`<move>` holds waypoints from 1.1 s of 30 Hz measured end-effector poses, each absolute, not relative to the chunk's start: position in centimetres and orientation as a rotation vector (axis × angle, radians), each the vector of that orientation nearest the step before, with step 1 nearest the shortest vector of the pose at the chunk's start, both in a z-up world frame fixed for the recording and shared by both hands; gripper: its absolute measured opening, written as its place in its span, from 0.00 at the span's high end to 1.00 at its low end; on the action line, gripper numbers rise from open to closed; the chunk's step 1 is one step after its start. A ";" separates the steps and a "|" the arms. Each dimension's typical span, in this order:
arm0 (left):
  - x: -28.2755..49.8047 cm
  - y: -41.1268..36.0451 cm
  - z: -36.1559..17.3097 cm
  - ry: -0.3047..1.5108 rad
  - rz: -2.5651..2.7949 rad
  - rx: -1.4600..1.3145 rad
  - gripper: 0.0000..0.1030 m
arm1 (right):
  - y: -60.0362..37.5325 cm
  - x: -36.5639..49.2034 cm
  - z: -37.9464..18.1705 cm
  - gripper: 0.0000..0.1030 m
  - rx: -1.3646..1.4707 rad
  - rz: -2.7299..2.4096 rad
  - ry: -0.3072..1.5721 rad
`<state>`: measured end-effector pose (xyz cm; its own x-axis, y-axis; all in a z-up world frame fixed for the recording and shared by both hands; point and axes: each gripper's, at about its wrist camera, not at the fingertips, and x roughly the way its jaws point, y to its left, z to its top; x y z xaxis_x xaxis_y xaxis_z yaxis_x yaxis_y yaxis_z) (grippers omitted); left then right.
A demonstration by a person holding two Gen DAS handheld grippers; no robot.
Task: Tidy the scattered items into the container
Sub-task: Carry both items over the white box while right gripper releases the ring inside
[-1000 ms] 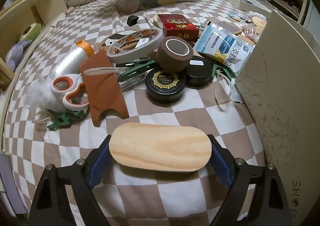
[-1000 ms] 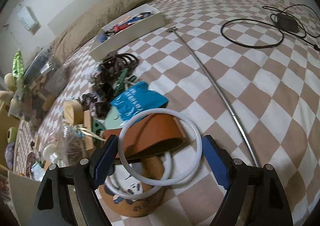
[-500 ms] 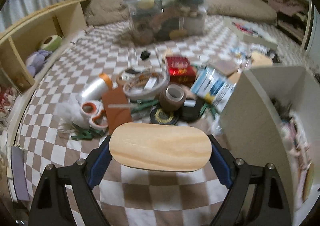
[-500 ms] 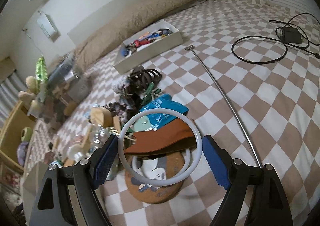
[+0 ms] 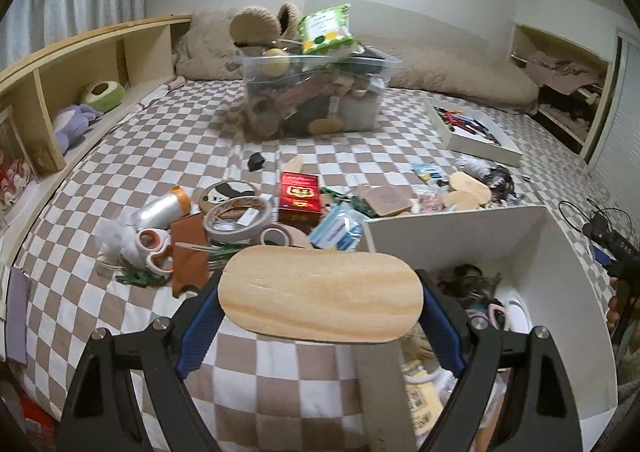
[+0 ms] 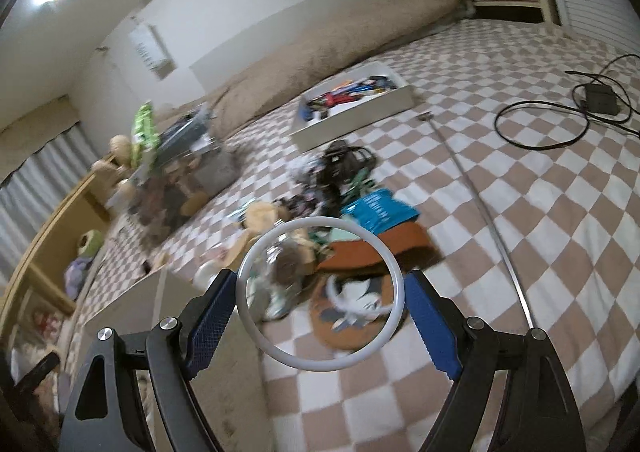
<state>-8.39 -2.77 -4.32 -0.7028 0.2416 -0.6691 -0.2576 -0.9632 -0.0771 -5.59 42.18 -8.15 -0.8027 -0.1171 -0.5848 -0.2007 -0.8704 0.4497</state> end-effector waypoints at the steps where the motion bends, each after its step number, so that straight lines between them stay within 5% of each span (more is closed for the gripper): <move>1: -8.0 -2.6 -4.2 0.032 2.666 -1.040 0.13 | 41.8 -5.2 -7.9 0.18 -0.973 2.848 0.781; 14: -2.9 -0.4 -2.9 0.044 2.555 -0.945 0.13 | 34.0 -0.3 -2.9 0.18 -1.038 3.123 0.510; 33: 1.3 2.0 -3.8 0.105 2.462 -0.913 0.13 | 24.9 2.2 -5.1 0.18 -1.551 3.195 -0.083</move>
<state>1.33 1.99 -3.81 -0.6450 0.4346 -0.6286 -0.4864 -0.8679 -0.1009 2.17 24.87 -5.09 -0.5515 -0.3394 -0.7620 0.3786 -0.9158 0.1339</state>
